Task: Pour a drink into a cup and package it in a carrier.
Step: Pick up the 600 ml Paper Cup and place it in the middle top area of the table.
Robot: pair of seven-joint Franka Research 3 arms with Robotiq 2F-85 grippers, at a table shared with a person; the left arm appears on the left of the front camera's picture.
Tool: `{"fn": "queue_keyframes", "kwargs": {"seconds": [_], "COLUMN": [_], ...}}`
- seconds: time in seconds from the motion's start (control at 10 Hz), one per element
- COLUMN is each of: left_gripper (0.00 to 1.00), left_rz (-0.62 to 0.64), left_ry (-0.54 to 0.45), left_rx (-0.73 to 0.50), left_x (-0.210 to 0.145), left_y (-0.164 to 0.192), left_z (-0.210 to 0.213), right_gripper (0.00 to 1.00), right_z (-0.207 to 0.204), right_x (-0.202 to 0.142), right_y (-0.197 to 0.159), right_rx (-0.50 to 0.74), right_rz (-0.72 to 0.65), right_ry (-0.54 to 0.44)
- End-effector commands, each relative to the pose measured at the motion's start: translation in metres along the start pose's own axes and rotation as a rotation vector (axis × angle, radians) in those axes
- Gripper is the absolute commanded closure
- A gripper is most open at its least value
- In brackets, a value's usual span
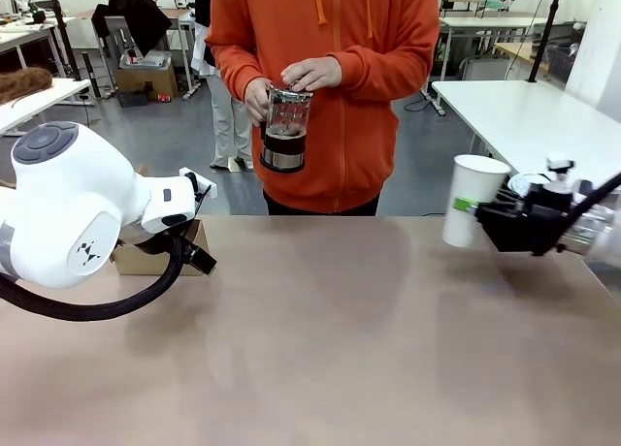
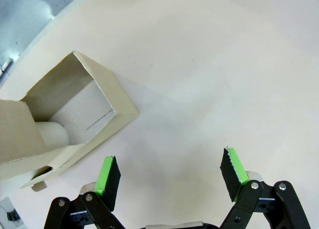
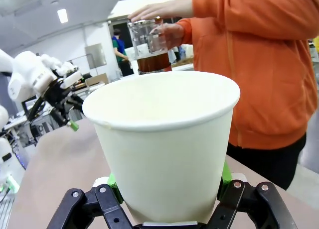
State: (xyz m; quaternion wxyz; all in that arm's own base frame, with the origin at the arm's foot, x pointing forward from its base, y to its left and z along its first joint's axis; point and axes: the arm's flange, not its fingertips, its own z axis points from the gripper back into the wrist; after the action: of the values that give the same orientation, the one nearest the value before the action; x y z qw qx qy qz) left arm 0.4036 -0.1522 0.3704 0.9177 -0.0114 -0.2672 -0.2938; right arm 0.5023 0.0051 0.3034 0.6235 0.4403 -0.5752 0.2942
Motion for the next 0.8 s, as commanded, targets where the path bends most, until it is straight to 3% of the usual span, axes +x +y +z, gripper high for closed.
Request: {"fn": "queue_keyframes", "kwargs": {"seconds": [0.0,0.3,0.7], "left_gripper": [0.0,0.0,0.0], "left_rz": [0.001,0.001,0.001], "left_ry": [-0.001,-0.001,-0.001], "left_rx": [-0.001,-0.001,-0.001], "left_x": [0.0,0.0,0.0], "left_y": [0.0,0.0,0.0], "left_z": [0.0,0.0,0.0], "right_gripper": [0.2,0.2,0.2], "right_z": [-0.053,-0.126,-0.164], "right_x": [-0.004,-0.031,-0.058], "right_y": [-0.004,-0.005,-0.022], "right_rx": [-0.035,-0.073,-0.106], "right_rz": [-0.034,0.024,0.08], "right_ry": [-0.004,-0.019,0.015]}}
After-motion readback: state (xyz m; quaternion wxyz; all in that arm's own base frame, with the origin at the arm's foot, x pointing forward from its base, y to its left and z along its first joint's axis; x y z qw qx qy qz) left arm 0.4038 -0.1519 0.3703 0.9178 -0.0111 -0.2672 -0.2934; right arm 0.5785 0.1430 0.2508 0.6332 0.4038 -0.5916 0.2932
